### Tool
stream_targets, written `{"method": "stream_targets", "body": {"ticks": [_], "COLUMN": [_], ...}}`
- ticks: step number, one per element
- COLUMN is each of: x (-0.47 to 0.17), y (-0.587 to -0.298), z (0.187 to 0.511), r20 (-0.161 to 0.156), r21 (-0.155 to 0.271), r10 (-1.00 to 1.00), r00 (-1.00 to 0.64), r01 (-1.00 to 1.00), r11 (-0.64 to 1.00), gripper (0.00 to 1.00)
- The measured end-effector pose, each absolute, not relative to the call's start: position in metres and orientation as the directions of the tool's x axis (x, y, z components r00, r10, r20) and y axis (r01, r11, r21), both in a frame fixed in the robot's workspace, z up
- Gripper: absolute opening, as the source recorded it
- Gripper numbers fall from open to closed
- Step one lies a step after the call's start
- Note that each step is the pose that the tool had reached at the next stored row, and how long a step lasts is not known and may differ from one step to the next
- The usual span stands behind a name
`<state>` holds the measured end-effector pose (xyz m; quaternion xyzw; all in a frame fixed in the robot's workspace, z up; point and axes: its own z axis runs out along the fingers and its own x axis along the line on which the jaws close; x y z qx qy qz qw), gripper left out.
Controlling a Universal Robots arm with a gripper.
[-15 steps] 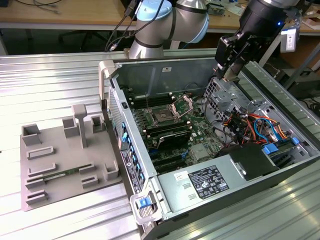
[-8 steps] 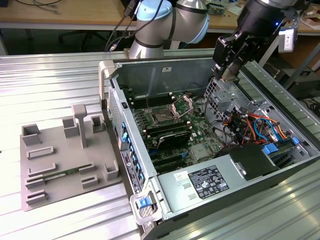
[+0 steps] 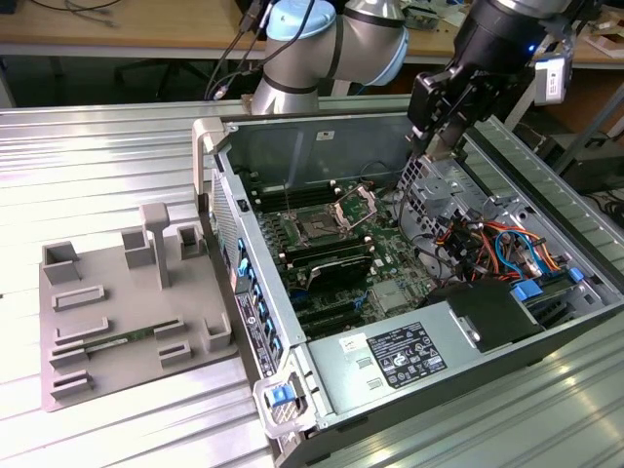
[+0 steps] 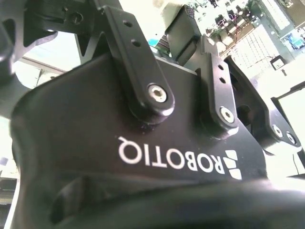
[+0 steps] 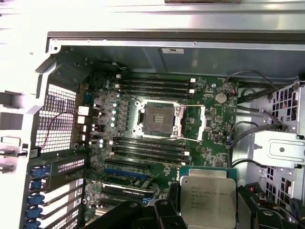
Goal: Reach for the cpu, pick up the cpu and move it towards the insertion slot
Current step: 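Pick up the cpu and move it towards the insertion slot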
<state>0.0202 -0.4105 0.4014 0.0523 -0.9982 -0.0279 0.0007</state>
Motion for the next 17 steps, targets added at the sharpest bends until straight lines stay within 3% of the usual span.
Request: {"method": "stream_targets", "body": {"ticks": [8, 12, 17], "x": [0.016, 0.006, 0.005], "y": [-0.41, -0.41, -0.41], "z": [0.395, 0.366, 0.363], "r20": [-0.001, -0.001, -0.001], "r21": [0.056, 0.056, 0.056], "r10": [-0.047, 0.031, 0.031], "r00": [-0.999, -1.0, -1.0], "r01": [-0.047, 0.03, 0.03], "r11": [0.997, 0.998, 0.998], "gripper": [0.55, 0.55, 0.55]}}
